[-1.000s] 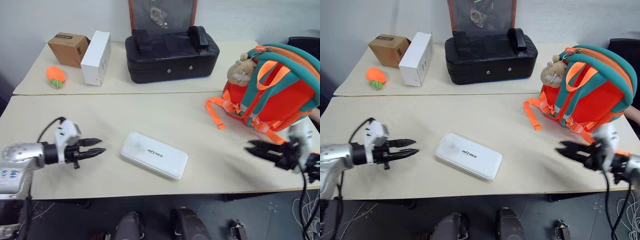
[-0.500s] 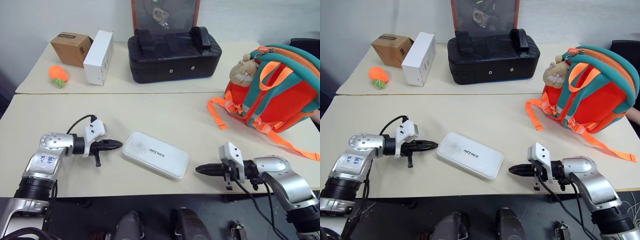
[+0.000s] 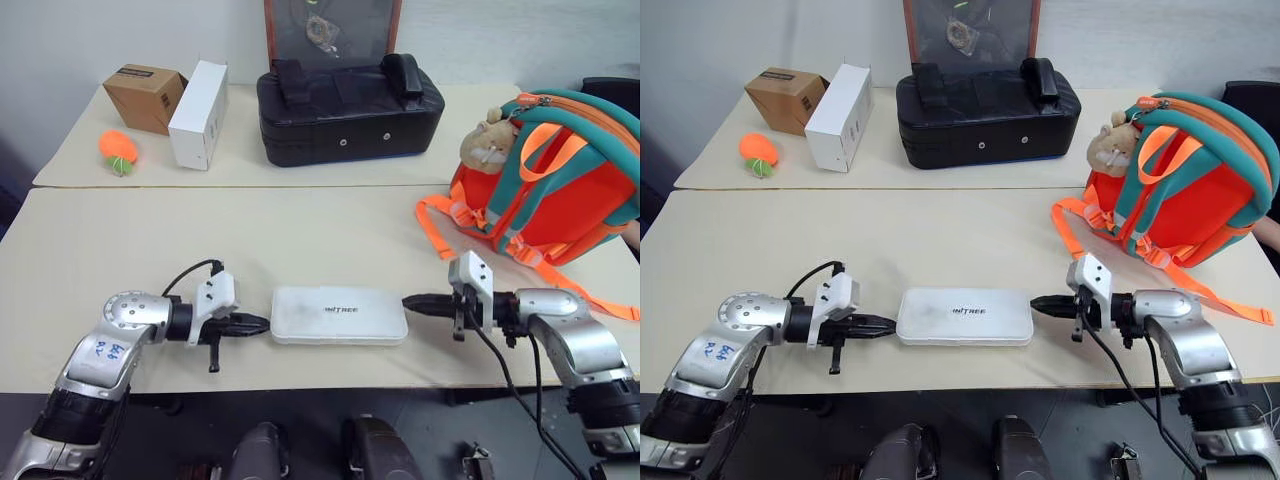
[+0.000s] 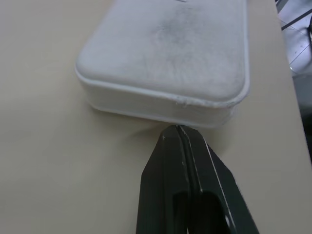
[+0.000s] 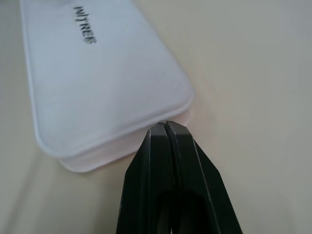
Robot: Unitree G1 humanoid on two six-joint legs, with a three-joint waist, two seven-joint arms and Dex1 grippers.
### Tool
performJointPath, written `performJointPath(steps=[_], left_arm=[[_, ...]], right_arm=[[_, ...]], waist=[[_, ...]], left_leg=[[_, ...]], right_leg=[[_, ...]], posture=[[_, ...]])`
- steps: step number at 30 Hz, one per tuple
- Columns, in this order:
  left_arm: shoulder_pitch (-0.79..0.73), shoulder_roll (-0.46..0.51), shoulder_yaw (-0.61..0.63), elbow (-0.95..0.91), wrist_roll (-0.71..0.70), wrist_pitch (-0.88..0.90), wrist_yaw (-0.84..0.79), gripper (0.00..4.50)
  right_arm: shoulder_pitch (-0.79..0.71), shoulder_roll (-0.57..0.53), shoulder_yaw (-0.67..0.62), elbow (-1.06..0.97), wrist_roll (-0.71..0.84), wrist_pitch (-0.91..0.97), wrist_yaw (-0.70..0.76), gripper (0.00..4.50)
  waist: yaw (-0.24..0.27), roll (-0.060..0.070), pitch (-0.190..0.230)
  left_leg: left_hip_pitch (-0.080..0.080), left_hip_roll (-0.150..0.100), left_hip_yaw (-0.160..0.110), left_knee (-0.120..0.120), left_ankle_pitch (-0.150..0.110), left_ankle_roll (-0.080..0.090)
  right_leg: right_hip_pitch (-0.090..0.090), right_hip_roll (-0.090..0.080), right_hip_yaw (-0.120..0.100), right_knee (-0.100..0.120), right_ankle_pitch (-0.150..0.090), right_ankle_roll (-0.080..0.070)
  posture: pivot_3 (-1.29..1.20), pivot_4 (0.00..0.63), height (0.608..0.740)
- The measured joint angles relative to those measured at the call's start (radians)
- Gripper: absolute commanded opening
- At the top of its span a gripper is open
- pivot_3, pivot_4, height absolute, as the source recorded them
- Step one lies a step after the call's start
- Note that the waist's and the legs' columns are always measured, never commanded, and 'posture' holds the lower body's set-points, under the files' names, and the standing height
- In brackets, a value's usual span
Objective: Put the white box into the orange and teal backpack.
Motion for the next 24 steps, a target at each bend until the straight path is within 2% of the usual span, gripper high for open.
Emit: performJointPath(steps=[3, 6, 13, 18, 21, 24], left_arm=[[0.022, 0.011, 0.016, -0.015, -0.005, 0.017, 0.017, 0.01], [0.051, 0.031, 0.073, 0.014, -0.032, 0.073, 0.034, 0.59], [0.021, 0.022, 0.292, 0.060, -0.316, 0.461, 0.092, 2.76], [0.013, 0.051, 0.324, 0.098, -0.461, 0.759, 0.108, 4.35], [0.002, 0.045, 0.323, 0.100, -0.531, 0.913, 0.135, 4.35], [-0.035, -0.005, 0.316, 0.115, -0.541, 0.984, 0.201, 4.35]], right_arm=[[-0.009, -0.010, -0.001, 0.031, -0.013, -0.031, 0.019, 0.00], [-0.009, -0.032, -0.001, 0.062, -0.027, -0.060, 0.039, 0.00], [-0.009, -0.036, 0.006, 0.083, -0.069, -0.129, 0.067, 0.00], [-0.010, -0.036, 0.036, 0.098, -0.110, -0.168, 0.083, 0.00], [-0.015, -0.036, 0.036, 0.098, -0.112, -0.170, 0.091, 0.00], [-0.014, -0.036, 0.037, 0.096, -0.113, -0.170, 0.100, 0.00]], waist=[[0.000, 0.000, 0.000], [0.000, 0.000, 0.000], [-0.002, 0.000, 0.000], [-0.003, 0.000, 0.000], [-0.002, 0.000, 0.000], [0.000, 0.000, 0.000]], left_leg=[[0.000, 0.000, 0.000, 0.000, 0.000, 0.000], [0.000, 0.000, 0.000, 0.000, 0.000, 0.000], [0.000, 0.000, -0.001, 0.000, 0.000, 0.000], [0.000, 0.000, -0.001, 0.000, 0.000, 0.000], [0.000, 0.000, -0.001, 0.000, 0.000, 0.000], [0.000, 0.000, -0.002, 0.001, 0.000, -0.001]], right_leg=[[0.000, 0.000, 0.000, 0.000, 0.000, 0.000], [0.000, 0.000, 0.000, 0.000, 0.000, 0.000], [0.000, 0.000, -0.001, 0.000, 0.000, 0.000], [0.000, 0.000, -0.001, 0.000, 0.000, 0.000], [0.001, 0.000, -0.001, 0.000, 0.000, 0.000], [0.001, 0.000, -0.001, 0.000, 0.000, 0.000]], posture=[[0.00, 0.150, 0.740], [0.00, 0.150, 0.740], [0.00, 0.150, 0.740], [0.00, 0.150, 0.740], [0.00, 0.150, 0.740], [0.00, 0.150, 0.740]])
